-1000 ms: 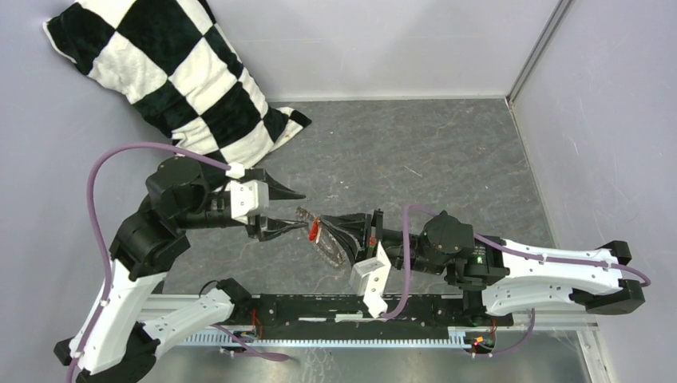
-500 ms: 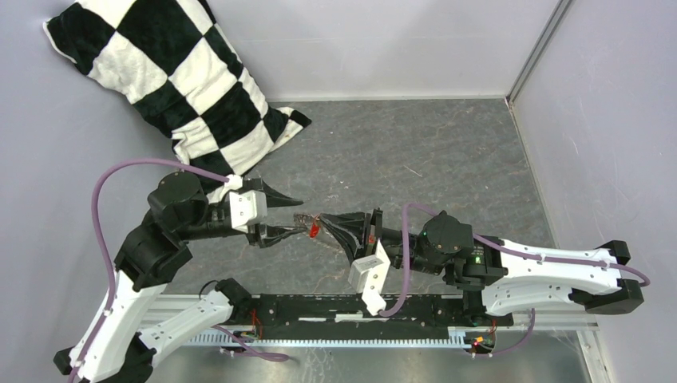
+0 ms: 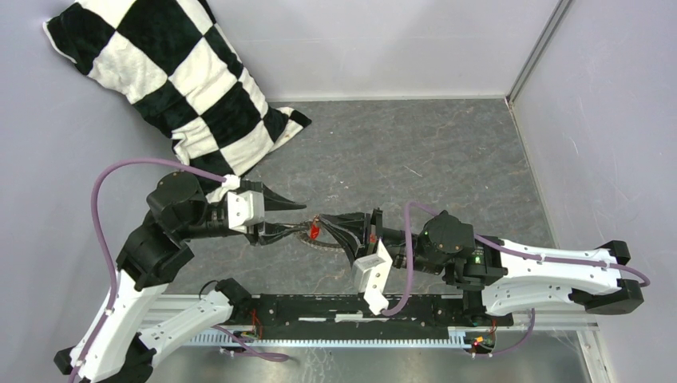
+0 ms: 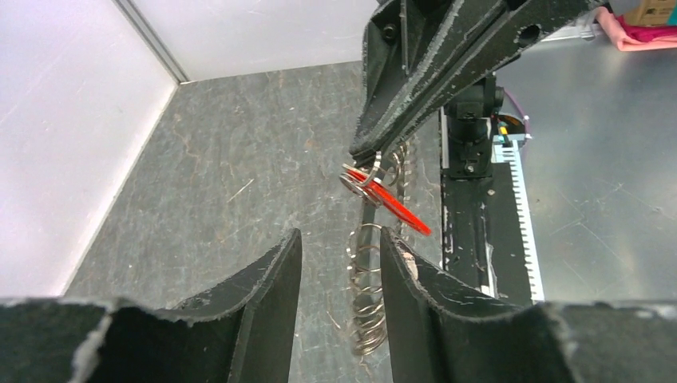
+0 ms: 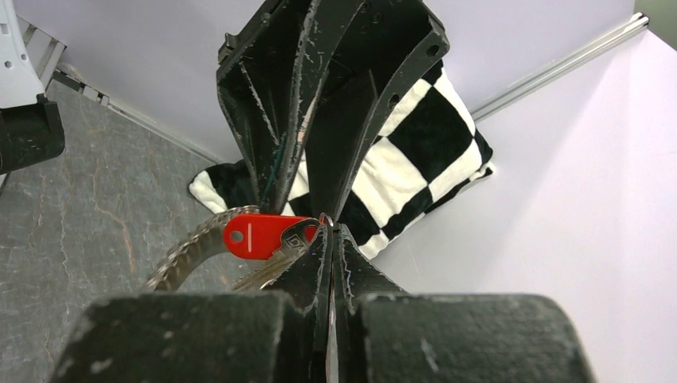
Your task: Put the keys on the keyring
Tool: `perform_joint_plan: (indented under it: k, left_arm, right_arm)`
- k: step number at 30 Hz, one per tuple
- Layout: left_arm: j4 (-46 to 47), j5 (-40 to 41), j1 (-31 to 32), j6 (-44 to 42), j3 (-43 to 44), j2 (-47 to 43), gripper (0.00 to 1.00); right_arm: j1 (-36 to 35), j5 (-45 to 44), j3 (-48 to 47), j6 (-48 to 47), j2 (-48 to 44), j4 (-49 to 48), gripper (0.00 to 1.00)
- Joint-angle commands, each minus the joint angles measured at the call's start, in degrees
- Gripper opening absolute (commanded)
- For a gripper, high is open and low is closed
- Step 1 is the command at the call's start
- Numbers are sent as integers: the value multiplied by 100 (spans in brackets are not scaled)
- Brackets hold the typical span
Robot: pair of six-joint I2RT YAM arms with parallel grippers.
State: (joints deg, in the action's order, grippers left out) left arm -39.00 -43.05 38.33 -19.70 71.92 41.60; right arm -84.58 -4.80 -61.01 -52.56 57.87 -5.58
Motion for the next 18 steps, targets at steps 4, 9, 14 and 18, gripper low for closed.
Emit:
perform_joint_plan:
  k: [4,9,14,18]
  left_arm:
    - [676,84,-59,411,-84,-13,47]
    - [813,-364,-101,741,-167,-3,46]
    - [757,-629,-131,823,-159,-25,43]
    - [683,-673,-174,807,-160,-43,38]
  right_arm:
    - [40,102,-25,140,0,-460,1]
    - [56,102,-100,167,88,-426,1]
    - [88,49,-122,193,150,-392,1]
    - [99,17,-190,219,198,-350,1]
